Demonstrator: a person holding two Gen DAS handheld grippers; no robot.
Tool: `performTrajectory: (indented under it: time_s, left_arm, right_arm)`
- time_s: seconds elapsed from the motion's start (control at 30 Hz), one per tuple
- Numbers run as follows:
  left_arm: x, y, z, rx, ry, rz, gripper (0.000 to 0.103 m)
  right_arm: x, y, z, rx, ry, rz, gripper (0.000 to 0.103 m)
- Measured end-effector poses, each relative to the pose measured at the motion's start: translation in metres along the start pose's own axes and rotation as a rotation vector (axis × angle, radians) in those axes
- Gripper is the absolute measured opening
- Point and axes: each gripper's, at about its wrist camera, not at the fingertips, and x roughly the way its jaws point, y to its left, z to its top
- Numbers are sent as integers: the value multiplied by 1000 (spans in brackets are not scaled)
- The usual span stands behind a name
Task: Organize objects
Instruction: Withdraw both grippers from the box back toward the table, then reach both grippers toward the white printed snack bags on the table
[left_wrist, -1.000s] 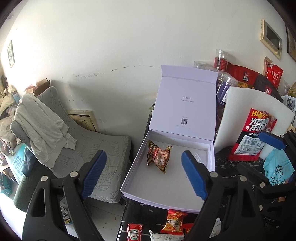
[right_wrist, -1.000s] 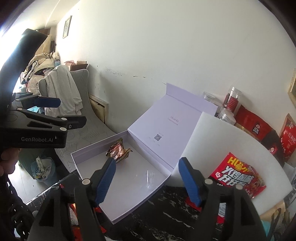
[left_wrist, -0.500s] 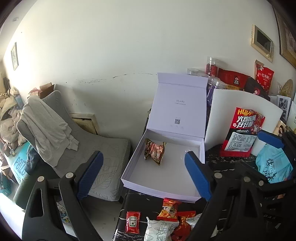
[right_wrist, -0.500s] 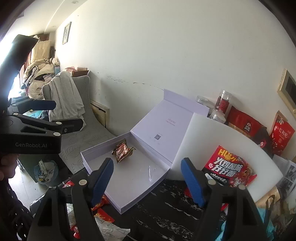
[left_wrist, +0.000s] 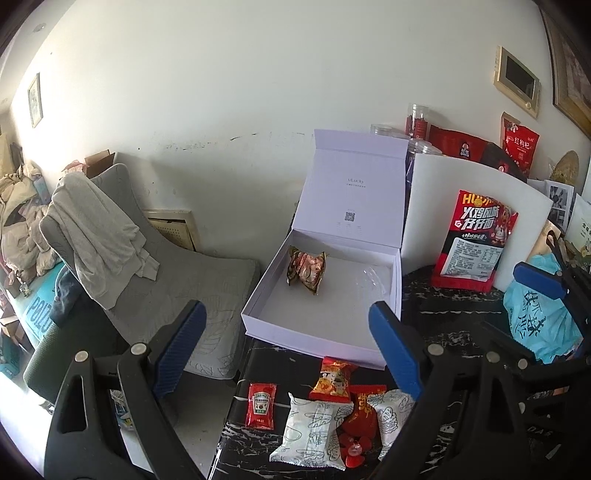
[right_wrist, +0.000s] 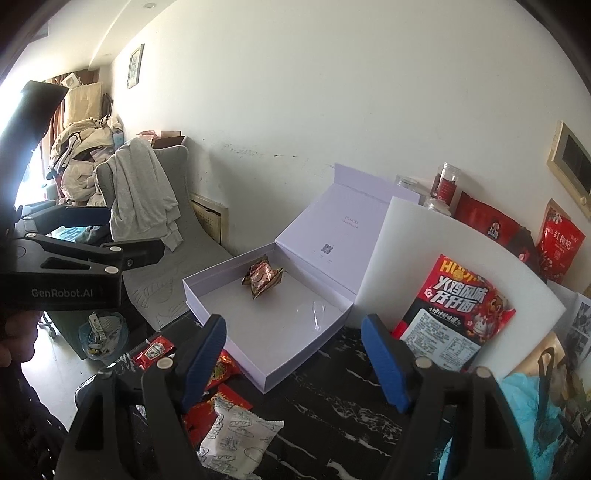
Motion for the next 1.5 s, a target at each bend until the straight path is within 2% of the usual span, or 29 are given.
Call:
performTrajectory:
  time_s: [0.47,0.83,1.5]
  left_arm:
    - [-14,-7,-40,-11,31,-7,90]
    - [-7,-11,-75,-20,84,-23,90]
    - [42,-8,-132,-37,240,-33,90]
  right_arm:
    - [-17,14,-39,17,26,33,77]
    - [-18,23,-69,24,66,56,77]
    - [27,38,-123,73,217,138,77]
